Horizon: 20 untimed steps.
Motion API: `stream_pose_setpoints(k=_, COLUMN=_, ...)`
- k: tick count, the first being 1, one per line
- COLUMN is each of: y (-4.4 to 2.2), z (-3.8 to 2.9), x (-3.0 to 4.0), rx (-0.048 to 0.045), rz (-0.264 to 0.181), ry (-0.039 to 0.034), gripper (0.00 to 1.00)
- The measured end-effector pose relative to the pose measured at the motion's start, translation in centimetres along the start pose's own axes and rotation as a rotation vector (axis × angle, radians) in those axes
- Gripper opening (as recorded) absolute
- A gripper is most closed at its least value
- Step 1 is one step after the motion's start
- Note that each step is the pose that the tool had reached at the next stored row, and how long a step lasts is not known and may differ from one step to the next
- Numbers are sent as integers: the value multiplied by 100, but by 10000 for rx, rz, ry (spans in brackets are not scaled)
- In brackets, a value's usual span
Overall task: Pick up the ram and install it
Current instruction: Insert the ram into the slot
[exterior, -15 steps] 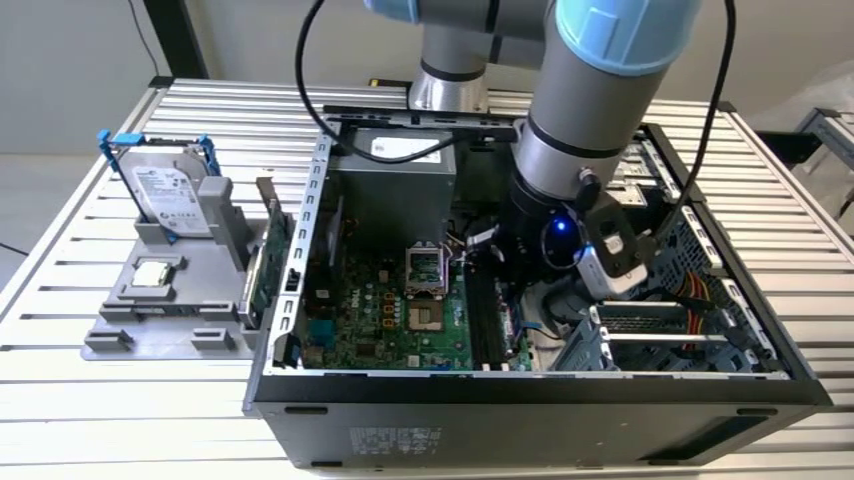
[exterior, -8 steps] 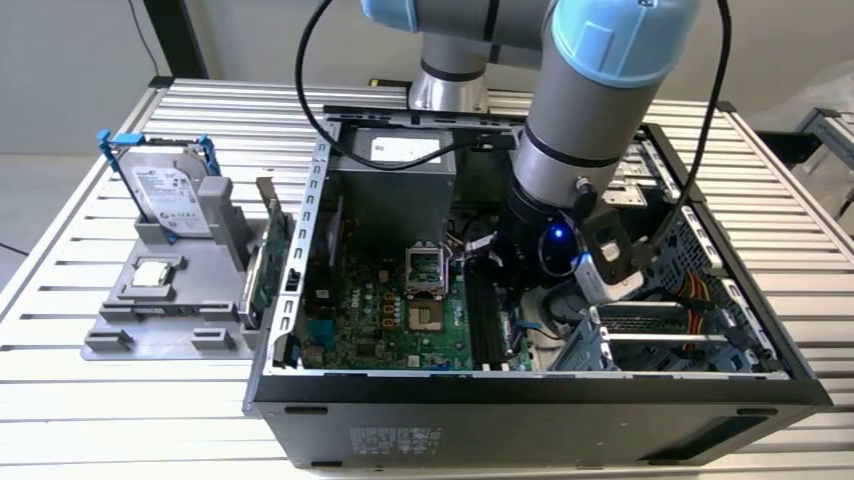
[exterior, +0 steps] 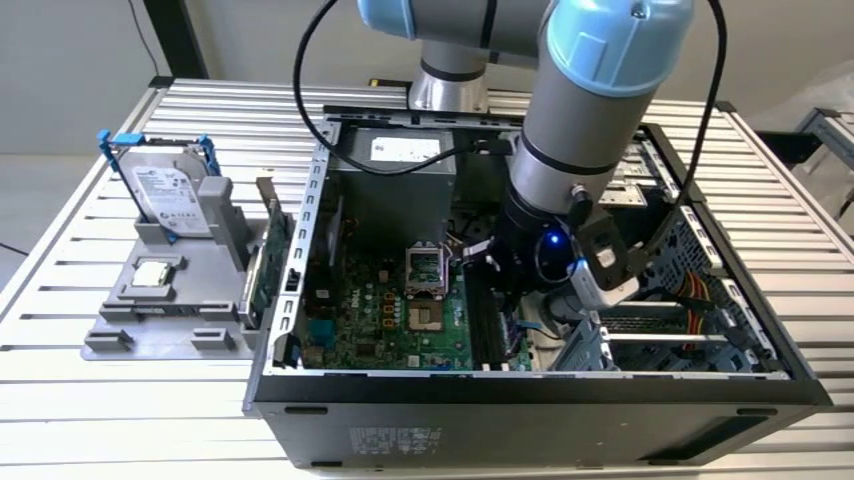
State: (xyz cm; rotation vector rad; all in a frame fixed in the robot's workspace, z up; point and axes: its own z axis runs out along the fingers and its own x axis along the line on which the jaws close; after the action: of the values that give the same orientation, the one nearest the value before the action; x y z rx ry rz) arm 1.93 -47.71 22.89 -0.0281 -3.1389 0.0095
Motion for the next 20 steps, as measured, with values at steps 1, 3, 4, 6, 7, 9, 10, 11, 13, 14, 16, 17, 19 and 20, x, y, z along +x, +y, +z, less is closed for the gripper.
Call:
stream_pose_setpoints(k=1, y=-1, z=4, x=4, rx=0, rz=-10, ry=0, gripper=0)
stream_pose_setpoints(k=3, y=-1, z=12, x=9, rx=0, rz=-26, ry=-1, gripper=0)
stream_pose_setpoints(k=4, y=-1, z=18, x=10, rx=-1, rz=-30, ry=-1, gripper=0)
stream_pose_setpoints(k=6, y=-1, z=30, x=11, rx=-1, rz=-32, ry=-1, gripper=0)
stream_pose_setpoints(k=7, y=-1, z=36, x=11, rx=0, rz=-32, ry=-1, gripper=0)
stream_pose_setpoints(k=9, y=-1, z=45, x=13, rx=1, rz=-34, ry=-1, gripper=0)
stream_pose_setpoints(k=10, y=-2, z=47, x=15, rx=2, rz=-36, ry=0, gripper=0)
stream_pose_setpoints(k=11, y=-2, z=49, x=17, rx=2, rz=-40, ry=0, gripper=0)
stream_pose_setpoints(k=13, y=-1, z=54, x=21, rx=0, rz=-54, ry=-1, gripper=0)
stream_pose_setpoints(k=14, y=-1, z=56, x=22, rx=0, rz=-59, ry=-1, gripper=0)
stream_pose_setpoints(k=16, y=-1, z=65, x=23, rx=-2, rz=-67, ry=-1, gripper=0)
stream_pose_setpoints(k=17, y=-1, z=69, x=25, rx=0, rz=-69, ry=-1, gripper=0)
stream_pose_setpoints(k=19, y=-1, z=79, x=25, rx=-1, rz=-73, ry=-1, gripper=0)
stream_pose_setpoints(k=20, y=-1, z=86, x=26, rx=-1, rz=-73, ry=-1, gripper=0)
